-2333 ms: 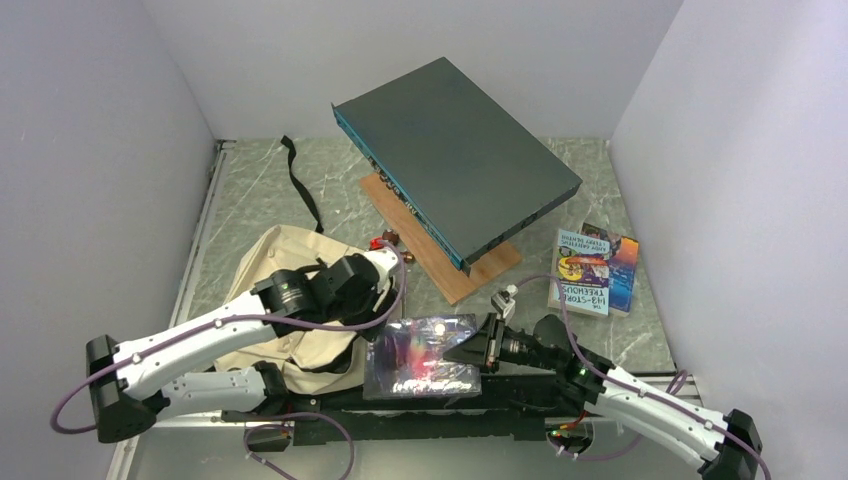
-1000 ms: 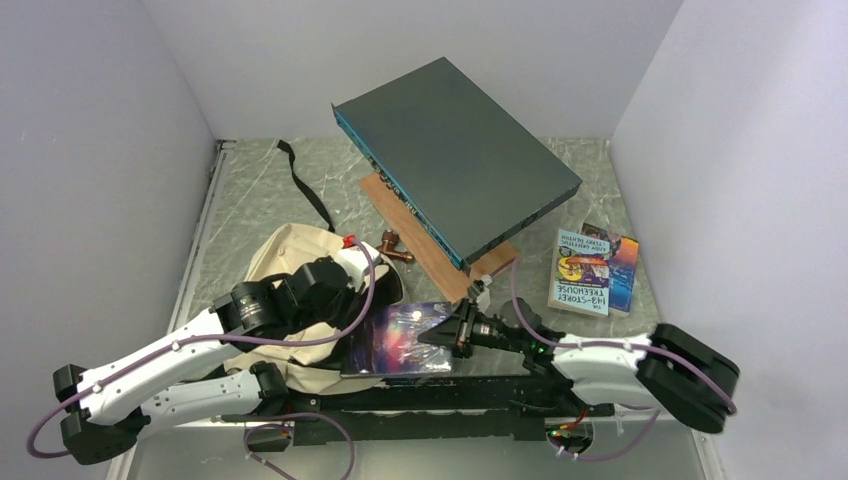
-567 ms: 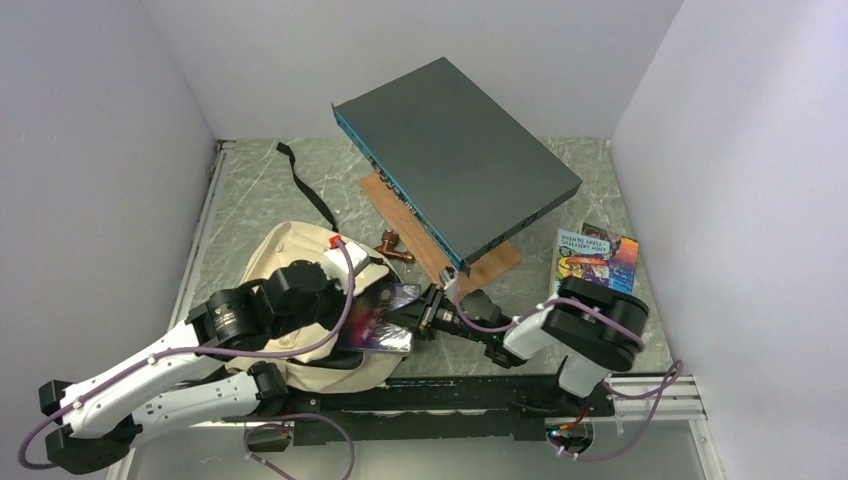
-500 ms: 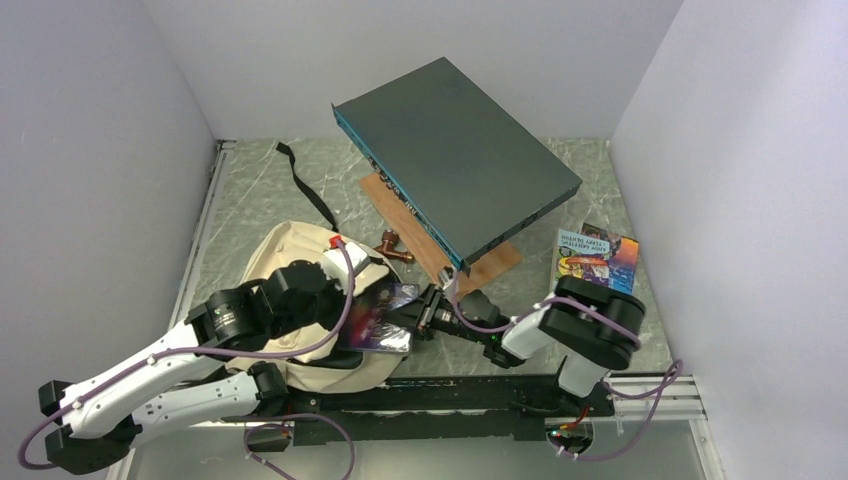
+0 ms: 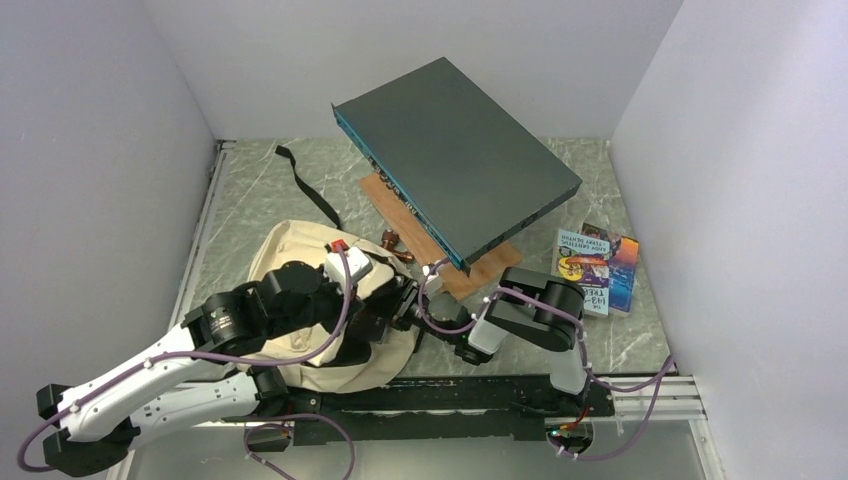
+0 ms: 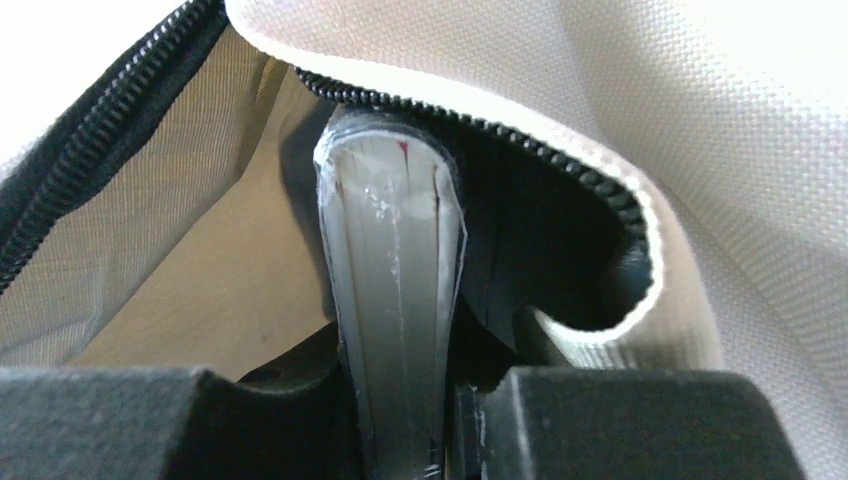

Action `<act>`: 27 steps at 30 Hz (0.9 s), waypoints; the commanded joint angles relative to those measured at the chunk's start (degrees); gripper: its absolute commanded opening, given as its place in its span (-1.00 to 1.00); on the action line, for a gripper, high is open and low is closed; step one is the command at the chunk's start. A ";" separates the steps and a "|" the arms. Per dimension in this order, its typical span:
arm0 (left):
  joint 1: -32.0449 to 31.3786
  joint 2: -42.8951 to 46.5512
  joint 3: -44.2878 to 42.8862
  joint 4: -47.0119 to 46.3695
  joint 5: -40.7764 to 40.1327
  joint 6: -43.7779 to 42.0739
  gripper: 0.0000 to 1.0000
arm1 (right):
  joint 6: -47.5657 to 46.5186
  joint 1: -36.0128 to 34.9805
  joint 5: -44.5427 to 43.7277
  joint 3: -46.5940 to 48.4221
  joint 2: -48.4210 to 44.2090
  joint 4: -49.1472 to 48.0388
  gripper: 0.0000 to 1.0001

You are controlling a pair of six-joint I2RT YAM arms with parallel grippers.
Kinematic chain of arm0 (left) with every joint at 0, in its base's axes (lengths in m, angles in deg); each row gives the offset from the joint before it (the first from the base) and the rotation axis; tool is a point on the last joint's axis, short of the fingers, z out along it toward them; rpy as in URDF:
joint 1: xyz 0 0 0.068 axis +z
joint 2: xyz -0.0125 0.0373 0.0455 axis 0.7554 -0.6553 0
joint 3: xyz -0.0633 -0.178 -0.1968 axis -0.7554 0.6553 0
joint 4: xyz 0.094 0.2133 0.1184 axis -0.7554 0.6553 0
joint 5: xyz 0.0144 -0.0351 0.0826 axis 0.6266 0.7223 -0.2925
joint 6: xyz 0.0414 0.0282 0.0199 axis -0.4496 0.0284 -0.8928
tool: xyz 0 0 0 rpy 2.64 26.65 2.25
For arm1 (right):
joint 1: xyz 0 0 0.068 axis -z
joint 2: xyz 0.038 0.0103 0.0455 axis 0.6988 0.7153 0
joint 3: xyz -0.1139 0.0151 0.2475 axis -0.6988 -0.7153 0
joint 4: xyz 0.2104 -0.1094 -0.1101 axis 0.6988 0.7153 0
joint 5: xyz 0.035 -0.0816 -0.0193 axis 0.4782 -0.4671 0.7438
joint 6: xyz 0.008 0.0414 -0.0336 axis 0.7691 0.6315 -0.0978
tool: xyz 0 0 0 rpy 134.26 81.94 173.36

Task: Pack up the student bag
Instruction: Place the book in the student bag.

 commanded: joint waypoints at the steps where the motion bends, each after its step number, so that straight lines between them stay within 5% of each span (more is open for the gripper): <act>1: -0.17 2.24 -0.43 -6.06 1.41 -0.31 -1.00 | 0.07 -0.04 -3.70 3.01 0.52 -16.15 -0.66; 6: -0.17 3.96 2.63 -8.25 1.72 0.63 -1.00 | 1.49 -0.06 -1.02 -0.86 0.45 -13.18 0.07; 15: -0.17 3.21 2.02 -5.50 0.48 0.09 -1.00 | -0.70 -0.84 5.26 -9.52 -7.97 -4.32 0.40; 20: -0.18 3.69 2.26 -5.56 0.42 0.63 -1.00 | 0.57 -1.71 5.39 -11.78 -4.78 -11.06 0.21; 27: -0.17 3.91 1.82 -5.19 1.13 0.91 -1.00 | 3.90 -1.99 6.42 -9.53 3.43 -22.05 -1.00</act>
